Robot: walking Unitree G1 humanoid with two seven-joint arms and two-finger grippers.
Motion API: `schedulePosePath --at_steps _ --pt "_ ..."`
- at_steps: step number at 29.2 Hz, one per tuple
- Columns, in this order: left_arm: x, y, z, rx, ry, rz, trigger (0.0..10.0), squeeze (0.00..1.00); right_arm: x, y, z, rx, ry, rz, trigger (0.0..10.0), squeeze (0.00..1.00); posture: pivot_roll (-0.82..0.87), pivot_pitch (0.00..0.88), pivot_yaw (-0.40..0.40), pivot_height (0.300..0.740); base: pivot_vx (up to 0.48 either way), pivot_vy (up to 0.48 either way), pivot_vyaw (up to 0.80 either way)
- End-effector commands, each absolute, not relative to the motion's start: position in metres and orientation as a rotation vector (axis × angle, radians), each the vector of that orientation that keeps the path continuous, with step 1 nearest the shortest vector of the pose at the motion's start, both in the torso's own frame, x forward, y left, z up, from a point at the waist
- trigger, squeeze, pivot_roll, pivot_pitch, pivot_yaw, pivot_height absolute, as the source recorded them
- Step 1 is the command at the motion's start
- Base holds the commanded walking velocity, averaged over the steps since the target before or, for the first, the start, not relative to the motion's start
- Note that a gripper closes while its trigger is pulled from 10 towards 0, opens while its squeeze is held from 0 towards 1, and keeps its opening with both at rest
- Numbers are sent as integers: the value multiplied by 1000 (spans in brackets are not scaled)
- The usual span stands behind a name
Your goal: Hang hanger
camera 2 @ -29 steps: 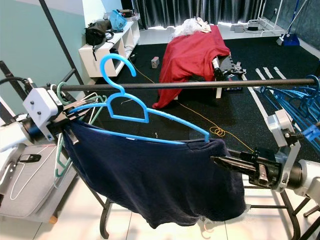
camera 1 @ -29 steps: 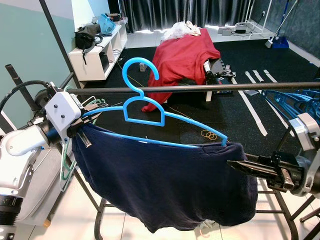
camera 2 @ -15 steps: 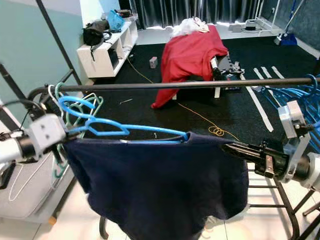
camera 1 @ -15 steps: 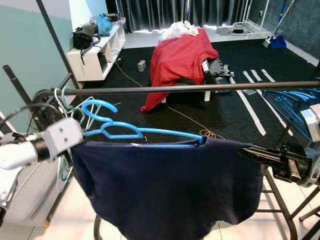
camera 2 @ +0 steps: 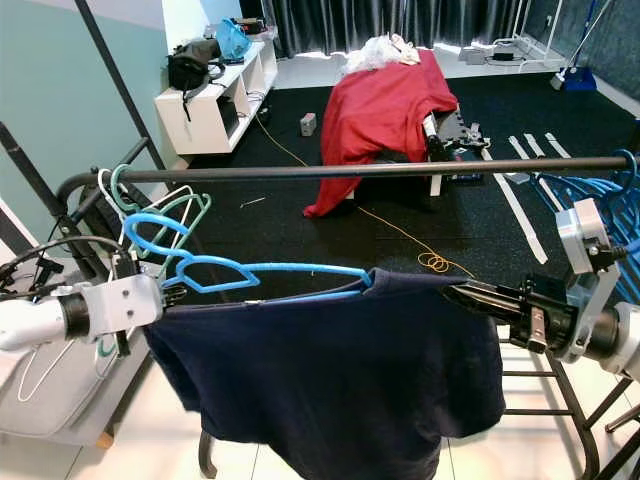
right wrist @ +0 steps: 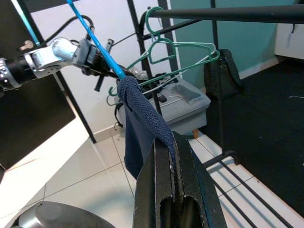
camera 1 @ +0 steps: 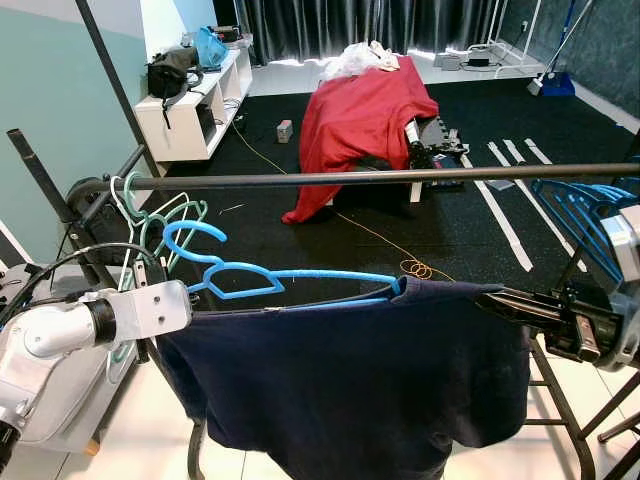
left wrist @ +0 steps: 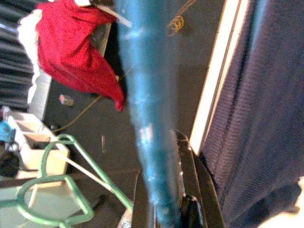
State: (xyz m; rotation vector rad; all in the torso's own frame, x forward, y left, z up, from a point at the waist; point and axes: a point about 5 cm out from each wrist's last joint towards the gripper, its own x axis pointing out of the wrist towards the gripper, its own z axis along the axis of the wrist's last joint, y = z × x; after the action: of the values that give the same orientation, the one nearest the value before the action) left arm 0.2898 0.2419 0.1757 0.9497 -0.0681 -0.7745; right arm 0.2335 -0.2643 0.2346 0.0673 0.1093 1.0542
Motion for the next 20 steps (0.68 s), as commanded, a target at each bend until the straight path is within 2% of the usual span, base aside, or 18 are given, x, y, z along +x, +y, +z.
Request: schedulePosePath --at_steps 1,2,3,4,6,8,9,11,12,15,17,20 --pt "292 252 189 841 -117 -692 10000 0 234 -269 236 63 76 1020 0 0 -188 0 53 740 0 0 0" --pt "292 252 189 841 -117 -692 10000 0 234 -269 236 63 76 1020 0 0 -188 0 53 740 0 0 0" --pt "294 256 202 726 -202 -636 10000 0 234 -269 234 68 77 1011 0 0 -188 0 53 740 0 0 0" --pt "294 256 202 726 -202 -636 10000 0 234 -269 234 68 77 1011 0 0 -188 0 53 740 0 0 0" --pt "295 272 224 546 -327 -528 10000 0 234 -267 231 80 77 1008 0 0 -186 0 54 740 0 0 0" --pt "295 272 224 546 -327 -528 10000 0 234 -267 231 80 77 1008 0 0 -186 0 54 740 0 0 0" --pt "294 282 233 470 -375 -474 10000 0 234 -265 230 89 75 1009 0 0 -187 0 57 740 0 0 0" --pt "294 282 233 470 -375 -474 10000 0 234 -265 230 89 75 1009 0 0 -187 0 57 740 0 0 0" --pt "293 291 239 409 -415 -433 10000 0 234 -264 228 96 73 1009 0 0 -187 0 57 740 0 0 0" --pt "293 291 239 409 -415 -433 10000 0 234 -264 228 96 73 1009 0 0 -187 0 57 740 0 0 0" --pt "287 312 250 275 -504 -335 10000 0 234 -261 225 112 71 1008 0 0 -190 0 54 740 0 0 0" --pt "287 312 250 275 -504 -335 10000 0 234 -261 225 112 71 1008 0 0 -190 0 54 740 0 0 0"
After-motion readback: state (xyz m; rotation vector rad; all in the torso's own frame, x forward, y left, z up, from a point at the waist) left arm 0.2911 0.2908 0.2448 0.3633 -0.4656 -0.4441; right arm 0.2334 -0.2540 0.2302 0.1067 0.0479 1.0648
